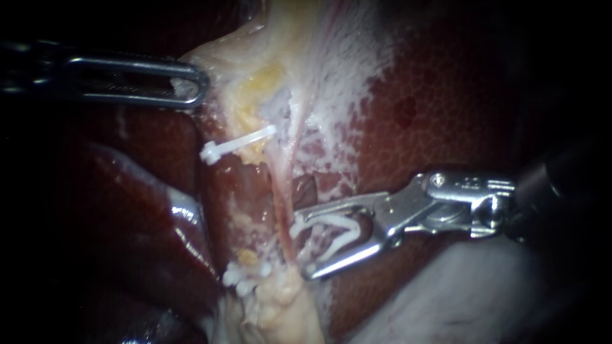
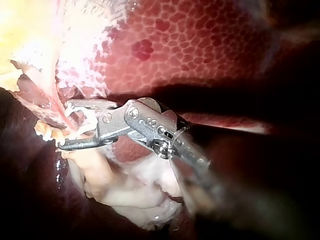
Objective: Clipping first clip right tube
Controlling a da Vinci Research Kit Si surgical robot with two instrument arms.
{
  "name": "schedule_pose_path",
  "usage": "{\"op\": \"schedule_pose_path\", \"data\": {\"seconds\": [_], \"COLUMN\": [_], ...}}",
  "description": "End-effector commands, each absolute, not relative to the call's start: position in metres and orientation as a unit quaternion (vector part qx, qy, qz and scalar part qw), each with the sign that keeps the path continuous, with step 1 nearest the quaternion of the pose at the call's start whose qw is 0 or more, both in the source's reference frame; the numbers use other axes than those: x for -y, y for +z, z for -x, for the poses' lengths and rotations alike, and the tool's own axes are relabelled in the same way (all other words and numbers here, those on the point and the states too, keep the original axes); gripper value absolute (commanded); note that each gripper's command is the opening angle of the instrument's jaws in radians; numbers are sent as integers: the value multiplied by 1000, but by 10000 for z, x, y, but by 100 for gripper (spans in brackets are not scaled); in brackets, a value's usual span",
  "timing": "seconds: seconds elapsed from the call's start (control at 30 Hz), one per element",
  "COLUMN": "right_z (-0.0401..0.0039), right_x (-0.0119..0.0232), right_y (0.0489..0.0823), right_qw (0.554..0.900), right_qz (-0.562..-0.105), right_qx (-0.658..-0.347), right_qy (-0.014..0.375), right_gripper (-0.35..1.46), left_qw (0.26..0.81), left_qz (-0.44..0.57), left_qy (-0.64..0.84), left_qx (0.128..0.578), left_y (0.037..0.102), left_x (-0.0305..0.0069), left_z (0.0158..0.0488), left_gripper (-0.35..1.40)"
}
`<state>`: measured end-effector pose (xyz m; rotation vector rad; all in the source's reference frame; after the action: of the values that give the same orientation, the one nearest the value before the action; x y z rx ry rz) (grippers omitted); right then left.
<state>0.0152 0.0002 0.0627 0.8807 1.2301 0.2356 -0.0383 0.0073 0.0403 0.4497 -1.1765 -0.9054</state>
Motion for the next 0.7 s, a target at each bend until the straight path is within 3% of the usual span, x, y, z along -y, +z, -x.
{"op": "schedule_pose_path", "data": {"seconds": [0.03, 0.7], "right_z": [-155, -177], "right_x": [1, 32], "right_y": [630, 641], "right_qw": [721, 727], "right_qz": [-398, -389], "right_qx": [-557, -557], "right_qy": [106, 104], "right_gripper": [55, 56], "left_qw": [714, 714], "left_qz": [-203, -203], "left_qy": [-409, -409], "left_qx": [531, 531], "left_y": [403, 403], "left_x": [-73, -73], "left_z": [384, 384], "left_gripper": [-35, -35]}}
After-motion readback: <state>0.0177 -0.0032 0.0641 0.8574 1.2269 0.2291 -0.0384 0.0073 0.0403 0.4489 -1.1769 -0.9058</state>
